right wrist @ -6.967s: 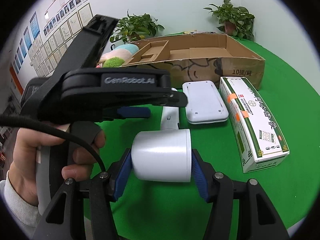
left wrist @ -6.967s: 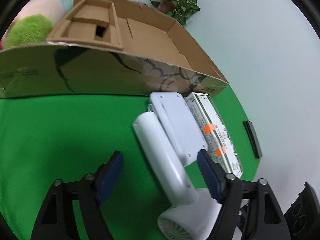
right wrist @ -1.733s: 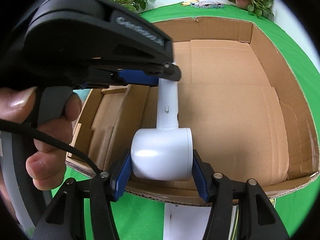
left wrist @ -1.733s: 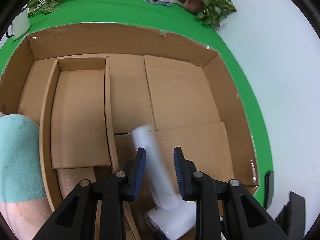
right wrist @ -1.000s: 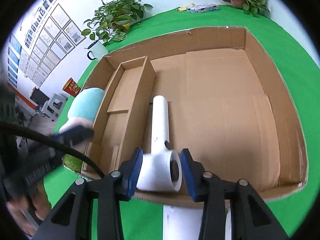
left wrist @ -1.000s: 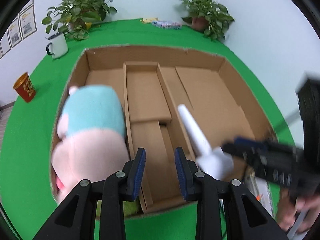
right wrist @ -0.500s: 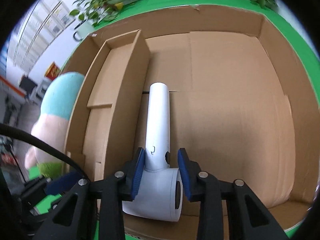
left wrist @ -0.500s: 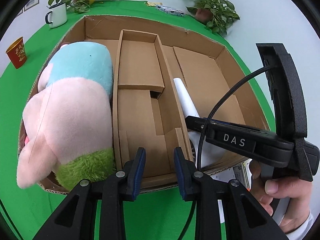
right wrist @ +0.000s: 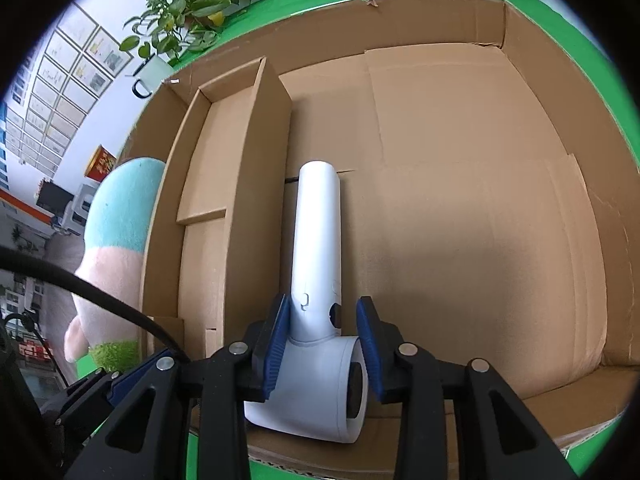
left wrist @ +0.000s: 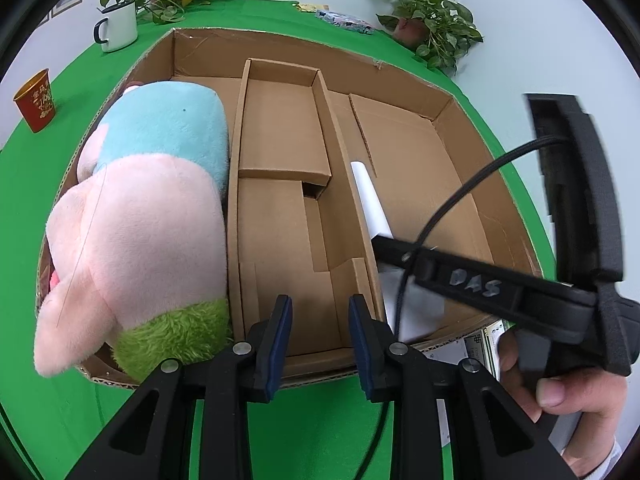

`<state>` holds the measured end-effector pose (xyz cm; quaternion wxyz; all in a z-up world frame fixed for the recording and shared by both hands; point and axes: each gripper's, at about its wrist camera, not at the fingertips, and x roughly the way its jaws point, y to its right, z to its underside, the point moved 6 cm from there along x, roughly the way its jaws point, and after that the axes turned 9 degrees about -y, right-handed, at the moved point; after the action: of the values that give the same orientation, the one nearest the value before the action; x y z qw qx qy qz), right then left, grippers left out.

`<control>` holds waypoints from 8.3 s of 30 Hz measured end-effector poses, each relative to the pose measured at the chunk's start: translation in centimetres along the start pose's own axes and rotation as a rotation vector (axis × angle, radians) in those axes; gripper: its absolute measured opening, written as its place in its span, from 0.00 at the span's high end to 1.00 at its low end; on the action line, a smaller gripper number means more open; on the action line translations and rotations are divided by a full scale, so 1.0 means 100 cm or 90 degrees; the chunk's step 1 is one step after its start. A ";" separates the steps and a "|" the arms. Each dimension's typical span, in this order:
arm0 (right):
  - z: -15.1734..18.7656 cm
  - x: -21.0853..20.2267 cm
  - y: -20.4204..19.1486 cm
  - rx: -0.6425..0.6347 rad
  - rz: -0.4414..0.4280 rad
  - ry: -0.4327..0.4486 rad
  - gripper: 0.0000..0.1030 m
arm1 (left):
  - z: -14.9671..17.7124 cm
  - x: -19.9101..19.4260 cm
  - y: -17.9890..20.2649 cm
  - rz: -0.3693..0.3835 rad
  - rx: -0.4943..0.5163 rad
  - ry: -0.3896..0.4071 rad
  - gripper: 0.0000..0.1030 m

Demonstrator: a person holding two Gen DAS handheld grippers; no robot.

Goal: Organize objects
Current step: 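Move the right tool back to the white rectangular device, then grasp the white rectangular device with the right tool and lift it, then carry the white device with the right tool over the open box, then lower the white device beside the hair dryer and open the right tool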

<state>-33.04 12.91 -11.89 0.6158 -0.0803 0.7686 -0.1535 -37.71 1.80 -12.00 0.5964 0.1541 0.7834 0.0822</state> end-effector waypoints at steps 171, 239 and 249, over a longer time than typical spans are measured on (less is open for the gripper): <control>0.087 -0.224 -0.064 -0.163 0.188 0.486 0.35 | -0.003 -0.235 0.171 0.317 0.155 0.231 0.80; 0.014 -0.017 0.045 -0.041 -0.013 -0.037 0.39 | -0.027 -0.012 0.055 0.162 -0.013 0.012 0.72; 0.021 -0.012 0.049 -0.010 -0.025 -0.093 0.60 | -0.003 -0.036 0.026 0.155 -0.014 0.036 0.72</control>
<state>-30.35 17.61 -12.81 0.6663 -0.1109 0.7212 -0.1533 -36.71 3.00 -7.81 0.5613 0.2395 0.7744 0.1669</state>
